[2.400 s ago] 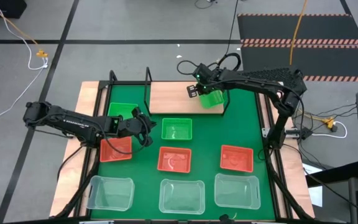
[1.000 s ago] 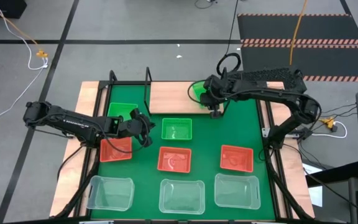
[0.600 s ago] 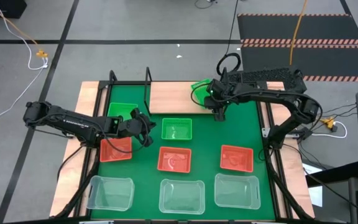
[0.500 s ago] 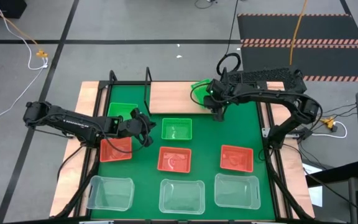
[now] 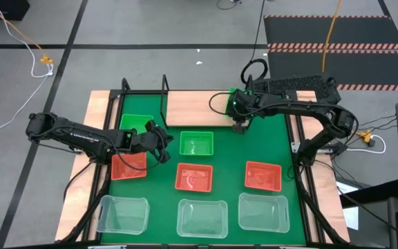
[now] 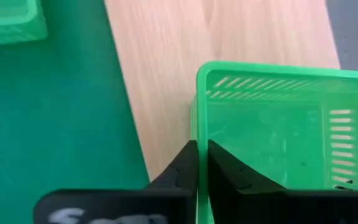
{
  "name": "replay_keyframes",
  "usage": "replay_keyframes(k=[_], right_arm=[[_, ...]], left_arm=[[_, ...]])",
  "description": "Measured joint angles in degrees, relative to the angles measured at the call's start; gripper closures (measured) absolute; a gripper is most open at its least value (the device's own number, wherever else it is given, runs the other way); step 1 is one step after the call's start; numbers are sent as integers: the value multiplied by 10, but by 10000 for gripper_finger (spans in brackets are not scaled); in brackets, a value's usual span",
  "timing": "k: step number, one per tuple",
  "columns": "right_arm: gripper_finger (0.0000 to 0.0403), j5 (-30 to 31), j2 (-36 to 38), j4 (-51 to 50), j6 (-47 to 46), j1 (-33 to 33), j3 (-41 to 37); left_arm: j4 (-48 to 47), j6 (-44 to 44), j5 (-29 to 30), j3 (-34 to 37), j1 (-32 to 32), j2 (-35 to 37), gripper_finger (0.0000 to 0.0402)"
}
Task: Stack baskets on shelf by color
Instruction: Put the right green bin on the shelf, then stack the right green bin on the green bin on the shelf
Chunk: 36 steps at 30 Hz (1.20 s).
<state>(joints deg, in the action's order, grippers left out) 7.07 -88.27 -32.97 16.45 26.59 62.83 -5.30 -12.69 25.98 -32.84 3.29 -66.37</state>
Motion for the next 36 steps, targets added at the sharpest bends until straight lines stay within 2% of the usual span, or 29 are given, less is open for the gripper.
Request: replay_keyframes(k=[12,17,21,27,31,36], right_arm=[[391,-12,0,5,90,-28,0],[361,-9,0,7,95,-27,0],[333,20,12,18,82,-29,0],[287,16,79,43,101,-53,0],[265,-45,120,77,158,-82,1],[262,-130,101,63,268,-137,1]], left_arm=[[8,5,0,0,0,0,364],[12,5,0,0,0,0,364],[13,-13,1,0,0,0,364],[13,-7,1,0,1,0,364],[32,12,2,0,-2,0,364],[44,14,2,0,-1,0,364]])
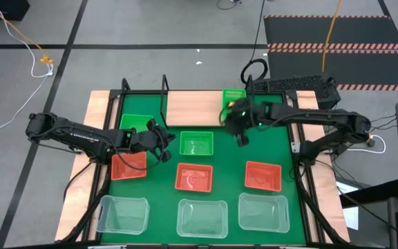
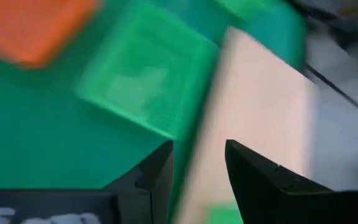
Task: Stack baskets on shelf by color
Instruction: Stack the right green bin on the green bin on the shelf
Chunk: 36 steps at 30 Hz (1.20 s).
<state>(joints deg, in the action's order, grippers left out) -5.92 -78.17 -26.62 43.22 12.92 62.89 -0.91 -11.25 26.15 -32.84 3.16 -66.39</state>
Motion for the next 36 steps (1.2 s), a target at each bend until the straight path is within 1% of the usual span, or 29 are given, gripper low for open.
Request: replay_keyframes(k=[2,3,5,7,11,16,23,25,29,30,31,32,33,36], right_arm=[[265,-34,-15,-4,51,-27,0],[266,-42,-21,-4,84,-41,0],[270,-43,-32,5,153,-66,0],[274,-20,-45,23,194,-85,0],[281,22,-84,69,223,-92,0],[282,75,-133,68,282,-87,-1],[282,77,-150,73,295,-93,-1],[282,110,-141,68,295,-101,-1],[282,255,-91,40,315,-130,-1],[282,277,-72,29,321,-138,-1],[282,284,-54,23,323,-144,-1],[282,279,-35,25,317,-149,-1],[282,260,-16,29,294,-151,-1],[282,165,20,56,185,-142,0]], left_arm=[[-1,0,0,0,0,0,364],[-1,0,0,0,0,0,364],[0,-3,0,0,0,0,364],[-1,-4,0,0,0,0,364],[-1,-5,0,0,0,0,364],[-1,-3,0,0,0,0,364],[-1,-6,-1,0,0,0,364],[-1,-10,-1,0,0,0,364],[-6,-19,-1,0,0,0,364],[-5,-21,-1,0,0,0,364],[-5,-24,-1,0,0,0,364],[-5,-25,-1,0,0,0,364],[-3,-28,-1,0,0,0,364],[-1,-51,13,0,0,0,364]])
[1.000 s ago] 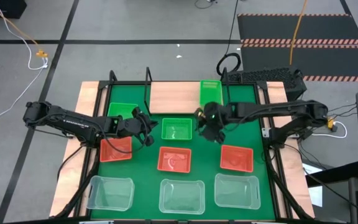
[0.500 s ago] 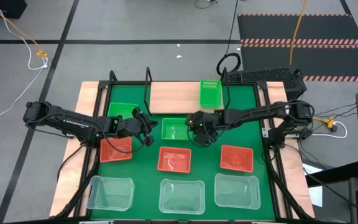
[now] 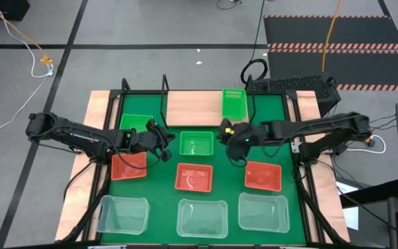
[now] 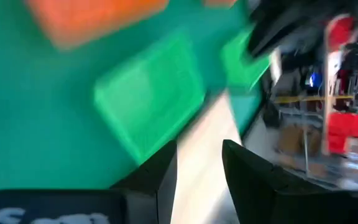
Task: Stack baskets on shelf by color
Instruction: Stack the right green bin on the green bin on the shelf
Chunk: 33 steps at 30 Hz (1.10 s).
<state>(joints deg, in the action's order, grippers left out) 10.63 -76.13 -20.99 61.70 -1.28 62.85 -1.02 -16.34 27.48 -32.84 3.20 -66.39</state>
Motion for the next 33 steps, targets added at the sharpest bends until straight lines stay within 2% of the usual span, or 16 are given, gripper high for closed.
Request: replay_keyframes(k=[2,4,8,11,17,28,33], right_arm=[[282,-6,1,28,-92,18,0],[282,9,-14,37,-133,38,0],[282,-32,-68,43,-99,55,0],[282,-35,-111,59,-117,54,10],[282,-84,-162,-20,-130,54,22],[269,-88,-214,-16,-17,60,23],[269,-94,-234,2,-10,60,23]], left_arm=[[0,-11,10,0,0,0,364],[5,-23,11,0,0,0,364],[47,-22,11,0,0,0,364],[65,-5,10,0,0,0,364],[76,28,13,0,-1,0,364],[168,47,18,0,-1,-82,364],[182,58,17,0,-2,-103,364]])
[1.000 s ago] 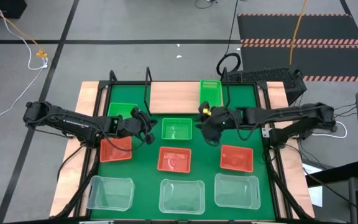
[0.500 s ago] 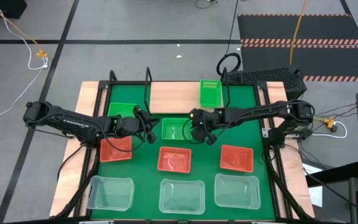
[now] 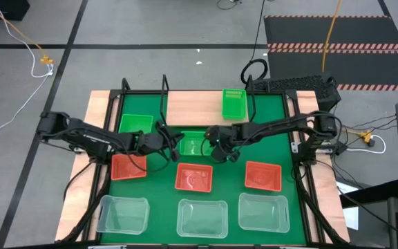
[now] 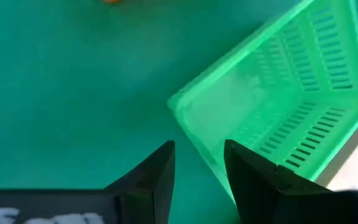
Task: Stack baskets on shelf by color
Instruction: Stack the right green bin on the green bin on the shelf
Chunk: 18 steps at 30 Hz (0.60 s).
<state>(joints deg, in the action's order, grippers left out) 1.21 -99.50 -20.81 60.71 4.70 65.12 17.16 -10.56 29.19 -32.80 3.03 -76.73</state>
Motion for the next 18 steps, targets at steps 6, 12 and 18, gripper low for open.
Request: replay_keyframes(k=[6,12,18], right_arm=[[289,1,-27,5,-14,2,0],[384,-3,-1,4,-42,1,0],[393,-60,84,2,-113,1,0]], left_arm=[[-8,1,-1,0,1,-1,364],[-22,1,-1,0,2,-1,364],[-23,2,-2,0,2,-1,364]])
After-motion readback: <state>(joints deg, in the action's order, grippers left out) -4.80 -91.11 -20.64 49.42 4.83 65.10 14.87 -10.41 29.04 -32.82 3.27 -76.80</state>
